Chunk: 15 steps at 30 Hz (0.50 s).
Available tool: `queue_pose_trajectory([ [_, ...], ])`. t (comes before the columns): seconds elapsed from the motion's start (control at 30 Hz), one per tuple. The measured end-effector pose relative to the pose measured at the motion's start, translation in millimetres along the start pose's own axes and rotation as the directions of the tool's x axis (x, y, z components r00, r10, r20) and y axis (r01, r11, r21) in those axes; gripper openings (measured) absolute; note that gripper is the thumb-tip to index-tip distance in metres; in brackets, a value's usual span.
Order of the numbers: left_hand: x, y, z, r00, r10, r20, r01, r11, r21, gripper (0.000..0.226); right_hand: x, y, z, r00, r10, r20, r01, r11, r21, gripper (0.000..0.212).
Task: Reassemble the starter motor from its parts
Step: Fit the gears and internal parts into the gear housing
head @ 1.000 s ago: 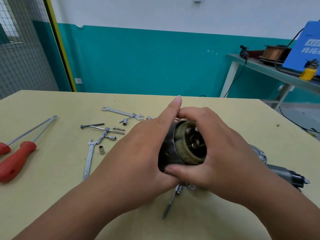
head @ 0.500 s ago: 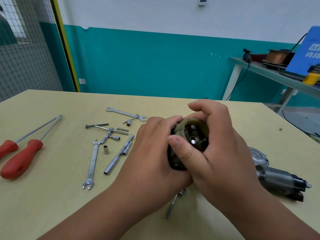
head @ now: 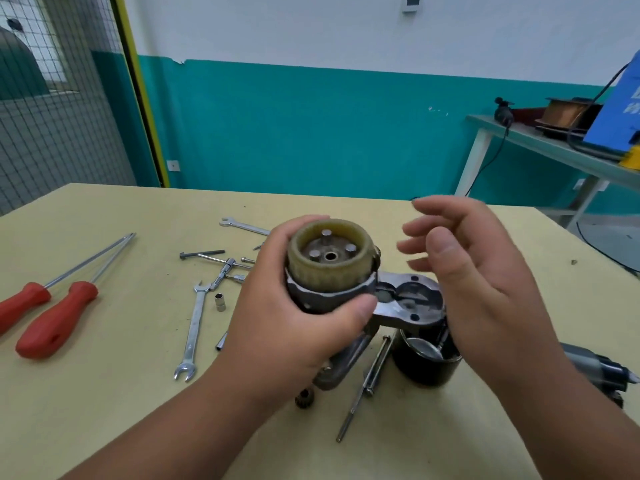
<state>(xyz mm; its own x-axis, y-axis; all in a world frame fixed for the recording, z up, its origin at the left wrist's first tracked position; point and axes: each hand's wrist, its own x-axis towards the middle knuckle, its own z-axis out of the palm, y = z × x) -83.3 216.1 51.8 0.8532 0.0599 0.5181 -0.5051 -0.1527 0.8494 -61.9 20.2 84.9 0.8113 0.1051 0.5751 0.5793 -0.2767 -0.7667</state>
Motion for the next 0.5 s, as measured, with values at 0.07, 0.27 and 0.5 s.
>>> queue_pose_trajectory([
  [0.07,1,-3,-2,1.0,-0.012,-0.017,0.011,0.997,-0.073,0.067,0,4,1,0.995,0.043,0.088,-0.044,0.999,0.016,0.044],
  [0.27,3,-12,-5,0.996,0.063,-0.07,-0.071,0.99,-0.12,0.061,-6,-2,4,0.95,0.081,0.301,-0.059,0.995,-0.081,0.061],
  [0.5,4,-10,-11,1.0,-0.002,0.018,0.007,0.957,-0.288,0.059,-14,-7,8,0.972,-0.148,0.185,0.188,0.956,-0.227,0.061],
])
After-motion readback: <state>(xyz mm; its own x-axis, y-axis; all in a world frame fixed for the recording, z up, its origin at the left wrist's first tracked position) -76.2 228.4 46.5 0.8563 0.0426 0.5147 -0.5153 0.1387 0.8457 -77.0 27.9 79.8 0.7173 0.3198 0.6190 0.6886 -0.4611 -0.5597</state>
